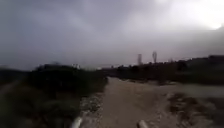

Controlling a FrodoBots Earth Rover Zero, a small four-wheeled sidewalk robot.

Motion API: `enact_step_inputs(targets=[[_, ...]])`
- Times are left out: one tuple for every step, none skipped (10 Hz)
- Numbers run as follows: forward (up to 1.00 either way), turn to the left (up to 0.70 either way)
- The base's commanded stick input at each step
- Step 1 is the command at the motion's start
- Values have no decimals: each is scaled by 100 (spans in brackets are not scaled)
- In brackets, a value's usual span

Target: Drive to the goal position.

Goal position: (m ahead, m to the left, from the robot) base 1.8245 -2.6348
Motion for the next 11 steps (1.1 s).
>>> enact_step_inputs(targets=[[70,0],[70,0],[70,-2],[70,-18],[70,-29],[70,-34],[70,-35],[70,-35],[70,-35],[70,-35],[70,-35]])
